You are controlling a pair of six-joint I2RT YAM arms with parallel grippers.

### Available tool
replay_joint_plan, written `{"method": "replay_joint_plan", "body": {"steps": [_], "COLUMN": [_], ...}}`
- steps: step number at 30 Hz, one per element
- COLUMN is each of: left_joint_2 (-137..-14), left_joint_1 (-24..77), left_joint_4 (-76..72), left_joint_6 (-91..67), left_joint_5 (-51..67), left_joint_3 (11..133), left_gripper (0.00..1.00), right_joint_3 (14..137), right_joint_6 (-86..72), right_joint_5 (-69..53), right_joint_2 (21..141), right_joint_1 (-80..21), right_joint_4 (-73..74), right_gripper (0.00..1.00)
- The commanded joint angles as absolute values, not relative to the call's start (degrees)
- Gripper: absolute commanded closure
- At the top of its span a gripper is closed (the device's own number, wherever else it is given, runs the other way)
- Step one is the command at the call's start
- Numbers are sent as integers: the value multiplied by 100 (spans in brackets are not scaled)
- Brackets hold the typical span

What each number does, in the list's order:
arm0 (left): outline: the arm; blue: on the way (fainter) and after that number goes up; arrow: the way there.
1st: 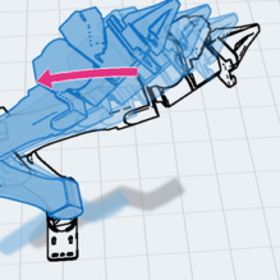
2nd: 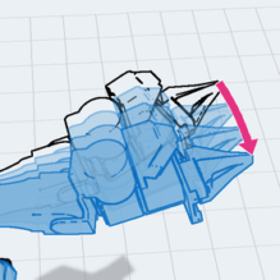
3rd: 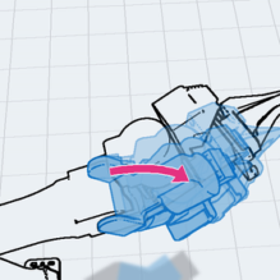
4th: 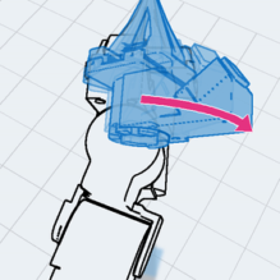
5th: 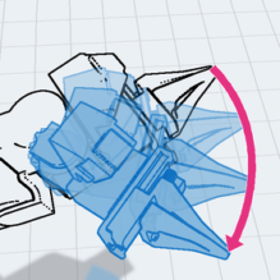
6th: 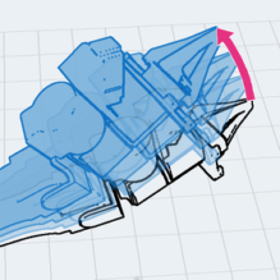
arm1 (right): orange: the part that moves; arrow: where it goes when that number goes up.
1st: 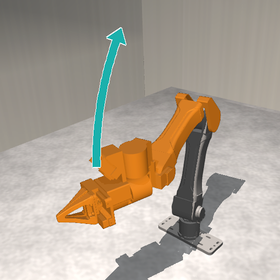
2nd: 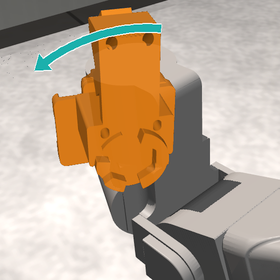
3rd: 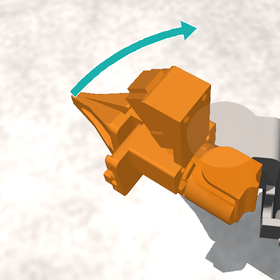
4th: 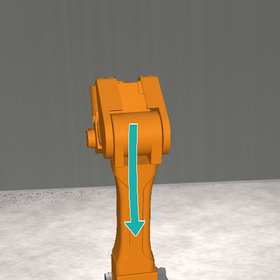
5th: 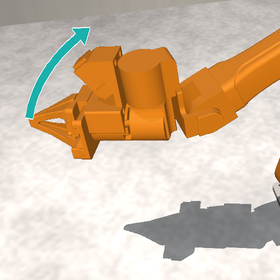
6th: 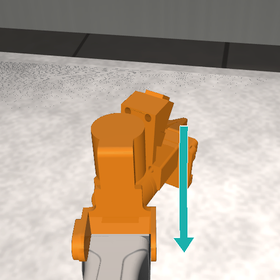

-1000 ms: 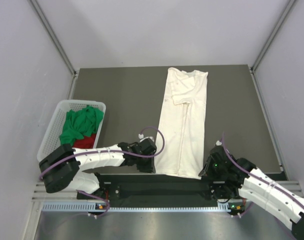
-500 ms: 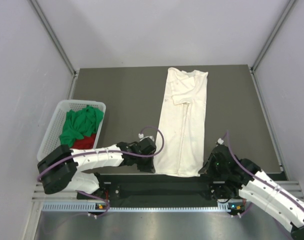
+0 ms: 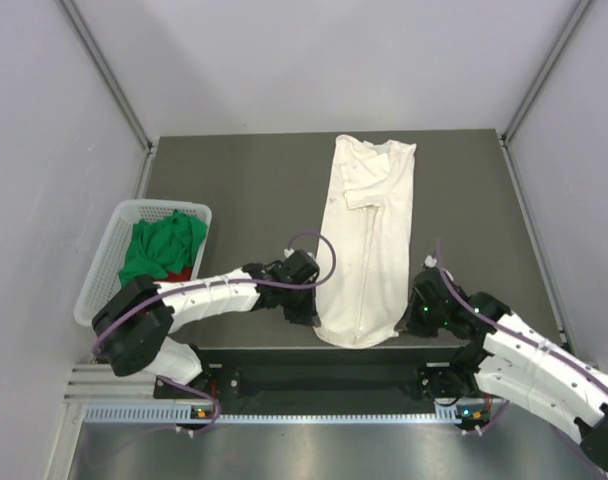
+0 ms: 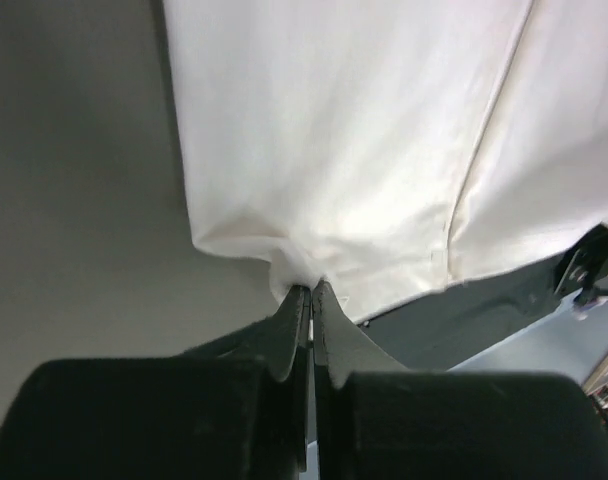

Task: Fold and stack the t-shirts
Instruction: Fold the tshirt

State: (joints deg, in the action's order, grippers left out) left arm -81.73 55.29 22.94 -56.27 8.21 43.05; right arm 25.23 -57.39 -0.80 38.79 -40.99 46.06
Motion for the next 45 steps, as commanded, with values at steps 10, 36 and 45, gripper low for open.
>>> {"method": "replay_joint_plan", "body": {"steps": [10,36,45], "left_joint_2": [-9368,-12647,-13455], "left_joint_1": [4044,2637,2523], "left_joint_4": [2716,1617,1441], "left_joint_6": [-4256,-3964,-3999], "left_joint_5": [1116,1678,2206], "left_joint_3": [6509,10423,11276], "left_gripper": [100,100,100], "right_joint_3": [4095,6626,7031], "right_joint_6": [-3534,-2338,-2408], "right_joint_5": [106,-1871,-2013], "right_joint_2": [6195,9394,10046], "right_joint_1": [-2849,-361,-202], "right_joint_4": [3393,1608,1485], "right_gripper": [100,100,100]}}
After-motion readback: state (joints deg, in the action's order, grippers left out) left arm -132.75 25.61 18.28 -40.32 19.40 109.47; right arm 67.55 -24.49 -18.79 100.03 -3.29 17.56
